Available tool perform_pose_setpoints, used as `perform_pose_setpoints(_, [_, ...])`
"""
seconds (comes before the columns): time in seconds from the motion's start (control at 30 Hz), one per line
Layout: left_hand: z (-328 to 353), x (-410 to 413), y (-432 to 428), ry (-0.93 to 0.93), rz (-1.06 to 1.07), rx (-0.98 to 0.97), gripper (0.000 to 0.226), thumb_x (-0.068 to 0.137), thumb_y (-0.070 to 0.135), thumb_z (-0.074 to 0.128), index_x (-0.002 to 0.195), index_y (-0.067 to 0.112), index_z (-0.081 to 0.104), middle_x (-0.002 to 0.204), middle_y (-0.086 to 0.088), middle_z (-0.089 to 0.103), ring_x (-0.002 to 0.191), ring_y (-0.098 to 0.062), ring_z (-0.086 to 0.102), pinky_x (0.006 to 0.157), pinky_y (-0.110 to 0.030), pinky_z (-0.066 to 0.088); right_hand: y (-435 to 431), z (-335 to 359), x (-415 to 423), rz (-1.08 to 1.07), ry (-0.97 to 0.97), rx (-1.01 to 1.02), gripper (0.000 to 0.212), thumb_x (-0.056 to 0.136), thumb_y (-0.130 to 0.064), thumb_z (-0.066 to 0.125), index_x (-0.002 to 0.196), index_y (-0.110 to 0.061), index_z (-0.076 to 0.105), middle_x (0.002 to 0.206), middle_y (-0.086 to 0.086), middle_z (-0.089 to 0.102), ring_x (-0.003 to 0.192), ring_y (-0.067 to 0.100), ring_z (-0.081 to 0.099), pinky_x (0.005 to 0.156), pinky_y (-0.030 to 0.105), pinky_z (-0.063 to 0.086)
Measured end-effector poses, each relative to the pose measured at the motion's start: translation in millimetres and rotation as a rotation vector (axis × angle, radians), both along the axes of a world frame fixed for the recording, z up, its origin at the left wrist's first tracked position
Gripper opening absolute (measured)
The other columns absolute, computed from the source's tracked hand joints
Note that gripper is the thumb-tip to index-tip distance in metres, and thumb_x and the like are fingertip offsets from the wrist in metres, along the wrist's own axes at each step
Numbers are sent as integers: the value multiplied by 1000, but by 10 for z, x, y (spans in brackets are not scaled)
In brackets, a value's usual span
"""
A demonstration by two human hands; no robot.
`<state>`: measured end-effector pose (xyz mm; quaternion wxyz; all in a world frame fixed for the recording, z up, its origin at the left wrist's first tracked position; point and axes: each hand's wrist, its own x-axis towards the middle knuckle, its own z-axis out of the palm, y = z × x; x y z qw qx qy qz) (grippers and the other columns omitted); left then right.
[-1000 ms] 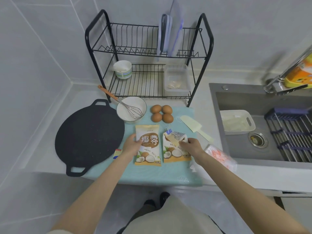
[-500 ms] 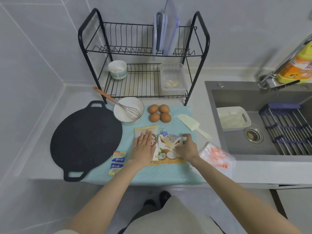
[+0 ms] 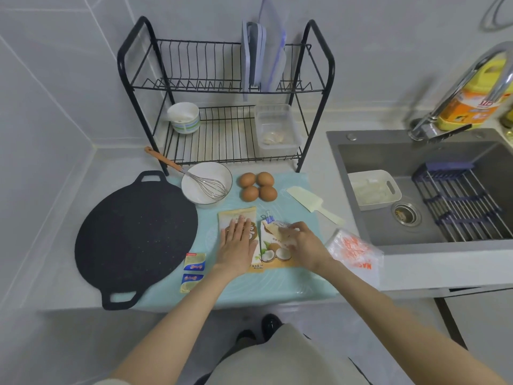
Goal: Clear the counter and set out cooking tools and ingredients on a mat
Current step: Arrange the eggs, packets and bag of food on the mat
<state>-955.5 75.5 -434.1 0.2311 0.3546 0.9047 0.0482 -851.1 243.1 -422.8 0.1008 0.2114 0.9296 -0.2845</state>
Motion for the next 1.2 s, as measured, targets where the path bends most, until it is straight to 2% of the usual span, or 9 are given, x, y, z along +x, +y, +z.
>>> perform_pose_setpoints(0.2, [149, 69, 225, 15, -43, 130, 59, 103, 36, 20, 151, 13, -5, 159, -4, -15, 146, -19, -16, 117, -38, -9, 306, 167, 12, -252, 134, 5, 43, 91, -8, 51, 134, -12, 51, 134, 8, 49, 112, 26, 56, 93, 34, 46])
perform_pose_setpoints(0.33, [220, 86, 435, 27, -109, 166, 57, 103, 36, 23, 152, 14, 2, 160, -3, -7, 147, -19, -10, 117, -34, -8, 586, 167, 2, -367, 99, 34, 38, 90, -11, 53, 128, -12, 55, 130, 8, 53, 108, 28, 58, 91, 35, 47])
perform_pose_setpoints(0.43, [233, 76, 614, 1, -142, 163, 56, 103, 36, 25, 152, 15, 8, 160, -4, 0, 147, -20, -5, 118, -38, -3, 790, 115, -24, -420, 32, 48, 37, 91, -18, 54, 128, -14, 54, 131, 5, 52, 117, 26, 52, 91, 37, 47])
perform_pose_setpoints(0.63, [141, 71, 898, -47, -128, 115, 58, 98, 44, 38, 149, 22, 24, 157, -2, 19, 145, -21, 13, 117, -40, 15, 1062, -43, -81, -410, -101, 87, 40, 90, -26, 58, 126, -11, 50, 129, 9, 45, 123, 26, 39, 89, 37, 43])
perform_pose_setpoints(0.8, [90, 99, 1026, 24, -48, 62, 53, 87, 52, 50, 134, 28, 44, 135, 3, 42, 128, -20, 37, 107, -40, 28, 1168, -100, -144, -316, -175, 121, 30, 91, -25, 53, 116, -9, 50, 122, 10, 49, 117, 28, 42, 89, 38, 42])
perform_pose_setpoints(1.0, [94, 84, 1080, 34, 17, 93, 40, 83, 48, 58, 118, 29, 56, 119, 4, 47, 120, -18, 41, 101, -36, 32, 1209, -79, -280, -299, -191, 4, 25, 90, -16, 44, 110, -2, 51, 115, 14, 50, 111, 30, 46, 88, 37, 41])
perform_pose_setpoints(1.07, [105, 75, 1079, 26, 23, 100, 39, 83, 47, 58, 118, 30, 56, 119, 5, 47, 119, -17, 41, 101, -35, 31, 1214, -92, -358, -320, -197, -68, 11, 87, -19, 46, 86, -11, 52, 99, 14, 51, 97, 29, 48, 77, 33, 42])
perform_pose_setpoints(1.13, [111, 71, 1077, 13, 19, 105, 38, 84, 45, 58, 119, 30, 55, 119, 4, 48, 120, -18, 41, 100, -34, 31, 1229, -104, -425, -321, -199, -95, 28, 82, -23, 50, 62, -19, 32, 78, 9, 43, 75, 24, 40, 57, 28, 34])
perform_pose_setpoints(1.2, [119, 73, 1069, 3, 19, 113, 39, 85, 42, 58, 122, 29, 55, 120, 4, 48, 120, -18, 41, 101, -33, 30, 1232, -81, -475, -326, -178, -108, 38, 84, -20, 53, 56, -18, 28, 62, 3, 37, 65, 23, 34, 47, 27, 24])
